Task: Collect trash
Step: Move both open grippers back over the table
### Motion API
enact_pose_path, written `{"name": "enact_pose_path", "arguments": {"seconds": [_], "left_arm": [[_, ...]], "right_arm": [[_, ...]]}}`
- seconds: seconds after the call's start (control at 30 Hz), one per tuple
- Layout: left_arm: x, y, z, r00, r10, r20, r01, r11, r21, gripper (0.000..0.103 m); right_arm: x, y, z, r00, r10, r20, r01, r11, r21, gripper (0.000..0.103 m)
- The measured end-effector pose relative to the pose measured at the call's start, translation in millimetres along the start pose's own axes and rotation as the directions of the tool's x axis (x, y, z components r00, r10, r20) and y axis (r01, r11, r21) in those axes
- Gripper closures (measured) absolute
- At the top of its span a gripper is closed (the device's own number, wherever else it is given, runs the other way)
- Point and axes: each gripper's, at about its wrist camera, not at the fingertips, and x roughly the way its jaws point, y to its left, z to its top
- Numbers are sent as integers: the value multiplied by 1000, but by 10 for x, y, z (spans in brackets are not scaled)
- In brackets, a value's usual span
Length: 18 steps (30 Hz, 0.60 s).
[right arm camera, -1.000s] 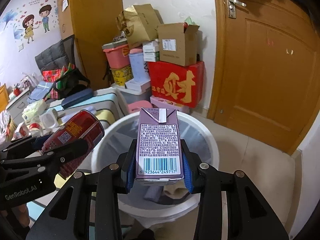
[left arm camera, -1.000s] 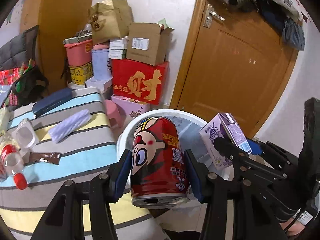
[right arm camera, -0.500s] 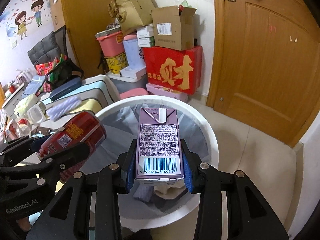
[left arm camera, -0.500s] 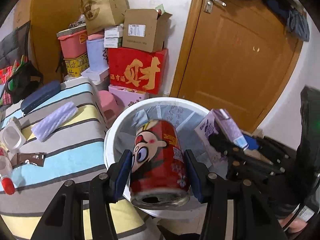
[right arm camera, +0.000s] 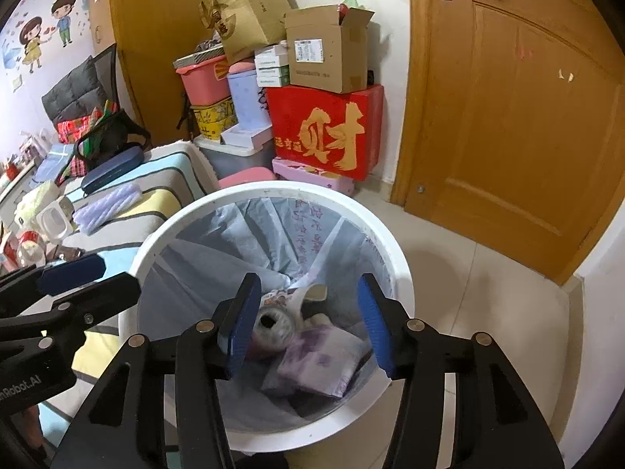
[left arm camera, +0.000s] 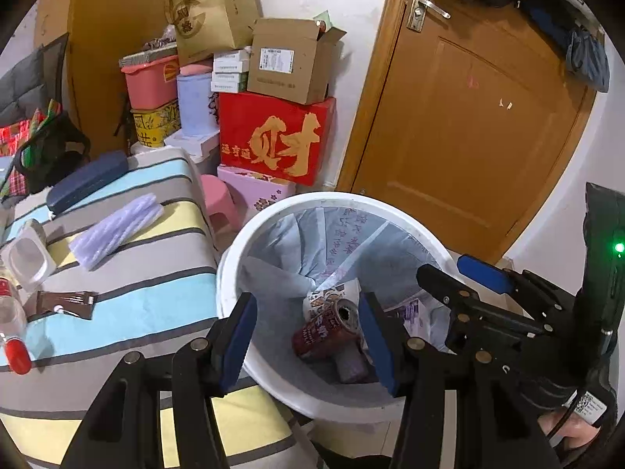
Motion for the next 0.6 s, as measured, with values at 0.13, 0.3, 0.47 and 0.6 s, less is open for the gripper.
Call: {"name": "enact_pose_path", "arguments": {"seconds": [0.13, 0.3, 0.47, 0.6], "left_arm": [[-94, 47, -33, 1000, 9, 14, -9, 1000, -3, 49], [-269, 101, -79, 998, 36, 42, -36, 999, 1, 49], [-485, 195, -134, 995, 67, 74, -66, 998, -16, 49], [-629, 282, -182, 993, 76, 92, -74, 997, -29, 49]], "right_arm": [[-33, 55, 0, 1000, 7, 3, -7, 1000, -4, 50], [-137, 124, 3, 999, 10, 41, -10, 1000, -8, 50], [-246, 232, 4, 997, 19, 71, -18, 1000, -19, 50], [-326, 337, 3, 995, 40, 93, -38, 999, -27, 50]]}}
